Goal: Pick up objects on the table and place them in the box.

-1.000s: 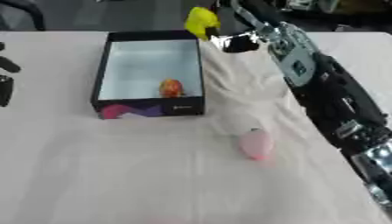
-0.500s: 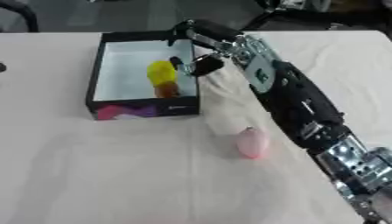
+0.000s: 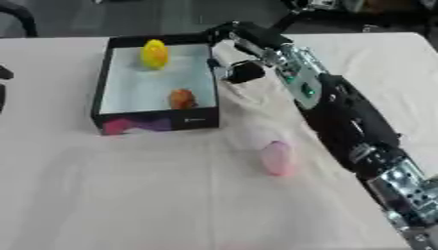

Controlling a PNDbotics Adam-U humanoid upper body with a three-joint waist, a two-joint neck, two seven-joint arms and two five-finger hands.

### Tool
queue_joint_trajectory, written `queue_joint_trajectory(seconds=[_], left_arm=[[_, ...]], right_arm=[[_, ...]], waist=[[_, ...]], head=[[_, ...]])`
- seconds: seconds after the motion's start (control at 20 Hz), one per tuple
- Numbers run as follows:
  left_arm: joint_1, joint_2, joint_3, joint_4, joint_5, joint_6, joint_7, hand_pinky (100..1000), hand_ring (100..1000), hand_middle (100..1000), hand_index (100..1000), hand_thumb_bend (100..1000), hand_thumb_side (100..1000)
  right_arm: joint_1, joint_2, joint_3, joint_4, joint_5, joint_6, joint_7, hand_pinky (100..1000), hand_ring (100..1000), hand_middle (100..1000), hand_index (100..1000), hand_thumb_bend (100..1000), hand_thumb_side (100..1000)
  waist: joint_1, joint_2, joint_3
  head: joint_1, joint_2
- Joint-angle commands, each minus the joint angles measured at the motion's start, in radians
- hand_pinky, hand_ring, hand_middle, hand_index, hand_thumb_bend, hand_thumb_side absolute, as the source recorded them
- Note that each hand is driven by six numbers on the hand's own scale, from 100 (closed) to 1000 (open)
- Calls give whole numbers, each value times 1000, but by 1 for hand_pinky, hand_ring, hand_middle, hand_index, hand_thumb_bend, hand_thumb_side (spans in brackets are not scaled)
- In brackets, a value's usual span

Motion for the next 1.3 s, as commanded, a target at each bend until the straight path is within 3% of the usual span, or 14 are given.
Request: queue_joint_trajectory(seconds=[0.05, 0.3, 0.6, 0.7, 0.85, 0.95, 1.3], left_arm=[[-2, 25, 15, -12, -10, -2, 12, 100, 455, 548, 799, 100, 805], [11, 39, 27, -11, -16, -6, 25, 100, 455, 548, 799, 100, 807], [17, 45, 34, -9, -20, -8, 35, 100, 455, 547, 800, 100, 808], [18, 45, 34, -9, -20, -8, 36, 100, 455, 547, 800, 100, 808], [18, 45, 34, -8, -21, -7, 36, 100, 455, 548, 800, 100, 808], [17, 45, 34, -8, -21, -7, 36, 100, 455, 548, 800, 100, 809], [18, 46, 34, -8, -20, -6, 35, 100, 456, 548, 801, 100, 809]], right_arm=[[49, -81, -38, -152, -93, 18, -15, 838, 795, 680, 890, 100, 300], [255, -124, -84, -420, -208, 73, 26, 843, 800, 684, 886, 100, 259], [467, -109, -86, -635, -208, 87, 137, 851, 811, 697, 869, 100, 335], [508, -101, -68, -657, -180, 71, 187, 859, 825, 719, 868, 100, 452], [545, -87, -47, -647, -120, 42, 254, 866, 835, 735, 869, 100, 513], [560, -76, -42, -624, -71, 22, 279, 869, 839, 743, 867, 100, 491], [582, -63, -21, -563, 60, -46, 281, 875, 850, 759, 861, 100, 536]], waist=[[-13, -12, -11], [-21, -13, -40], [-24, -14, -55], [-25, -14, -56], [-23, -13, -56], [-23, -13, -57], [-22, -12, -58]], head=[[23, -2], [50, -2], [68, -2], [67, -2], [69, -2], [69, -2], [70, -2]])
